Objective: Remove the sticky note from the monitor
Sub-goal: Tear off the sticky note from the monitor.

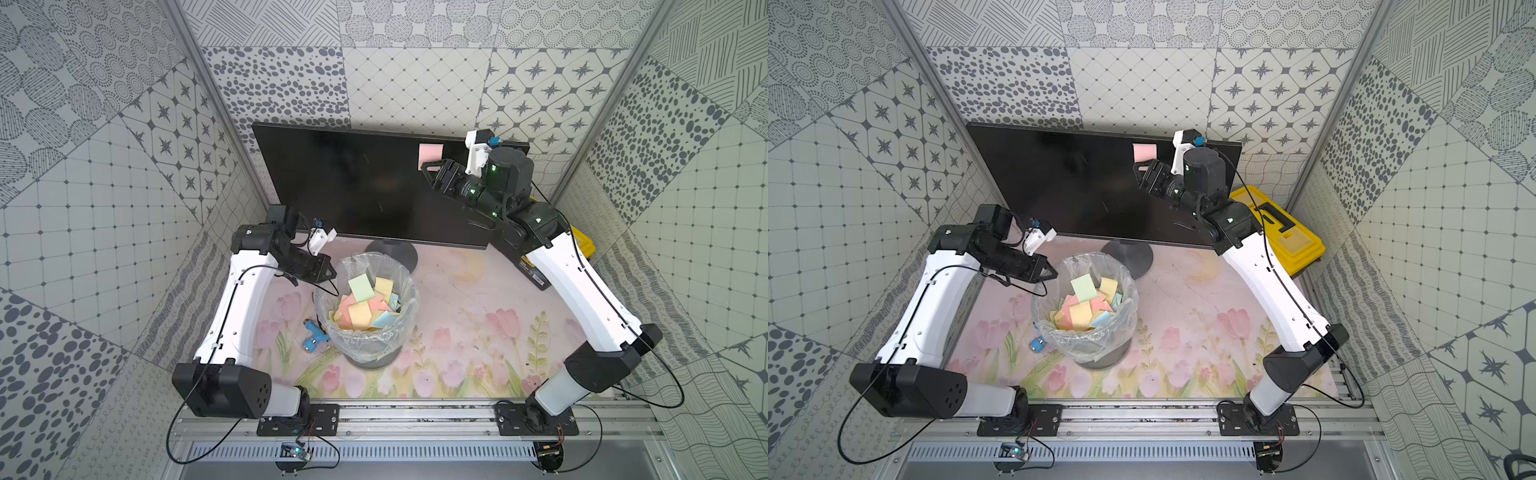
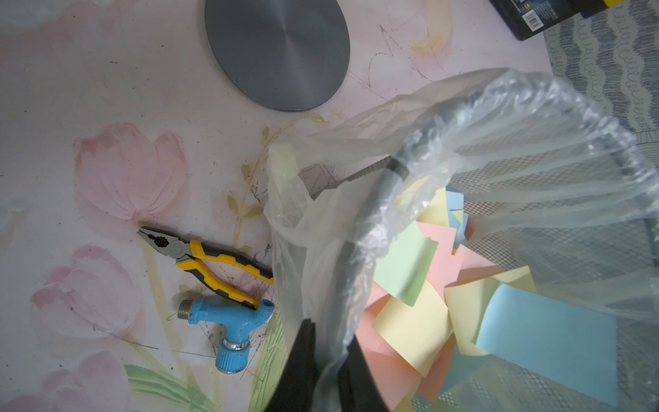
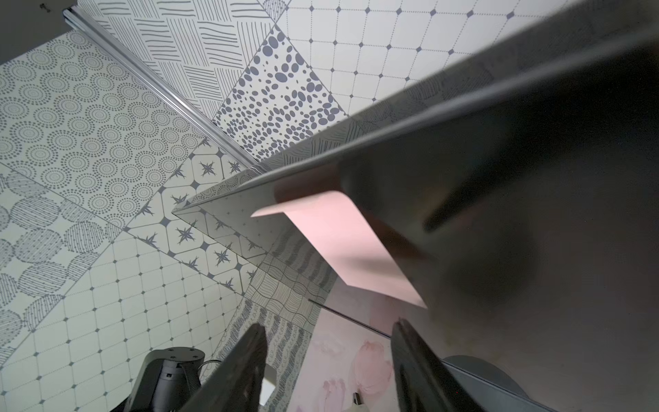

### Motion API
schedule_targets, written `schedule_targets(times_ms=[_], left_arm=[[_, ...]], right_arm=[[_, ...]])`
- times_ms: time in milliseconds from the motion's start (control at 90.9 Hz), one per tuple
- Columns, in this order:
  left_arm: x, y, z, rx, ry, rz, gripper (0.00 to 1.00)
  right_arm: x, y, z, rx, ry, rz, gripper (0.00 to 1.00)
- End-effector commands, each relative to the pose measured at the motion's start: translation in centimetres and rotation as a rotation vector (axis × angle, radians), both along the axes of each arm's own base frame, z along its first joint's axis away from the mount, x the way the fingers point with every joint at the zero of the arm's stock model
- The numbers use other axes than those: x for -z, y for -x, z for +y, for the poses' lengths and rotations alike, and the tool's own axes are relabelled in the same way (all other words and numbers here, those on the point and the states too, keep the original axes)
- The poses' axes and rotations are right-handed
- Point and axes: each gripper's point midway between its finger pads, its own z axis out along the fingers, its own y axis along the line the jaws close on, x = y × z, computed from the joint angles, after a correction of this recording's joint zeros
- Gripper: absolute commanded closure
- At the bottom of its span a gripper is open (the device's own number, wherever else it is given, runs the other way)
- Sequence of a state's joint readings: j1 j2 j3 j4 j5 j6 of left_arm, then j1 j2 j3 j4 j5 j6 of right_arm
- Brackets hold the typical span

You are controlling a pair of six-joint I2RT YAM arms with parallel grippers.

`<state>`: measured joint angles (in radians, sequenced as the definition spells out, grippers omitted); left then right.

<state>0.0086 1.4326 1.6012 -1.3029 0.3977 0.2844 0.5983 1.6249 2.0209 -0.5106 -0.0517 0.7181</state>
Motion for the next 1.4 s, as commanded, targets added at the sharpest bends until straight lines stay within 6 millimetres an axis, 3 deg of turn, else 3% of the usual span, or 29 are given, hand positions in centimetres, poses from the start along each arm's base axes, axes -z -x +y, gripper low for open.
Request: schedule_targets(times_ms=[0, 539, 1034, 1387], left_arm=[[-1.6, -1.1, -0.9, 0.014, 0.064, -0.071, 1.0], [-1.6, -1.1, -0.9, 0.014, 0.064, -0.073, 1.0], [-1.7, -1.0, -1.0, 0.015, 0.064, -0.073, 1.0], [-1.7, -1.0, -0.9, 0.013, 0.062, -0.074, 1.0]], right_arm=[[-0.9, -0.4, -0.5, 0.018, -0.023, -0.034, 0.35], [0.0, -1.6, -0.5, 0.014, -0.01, -0.02, 0.31], [-0.9, -2.4, 0.5, -0.01, -0.013, -0.046, 0.31], [-1.5, -1.6, 0.3, -0.024, -0.029, -0.058, 0.48]])
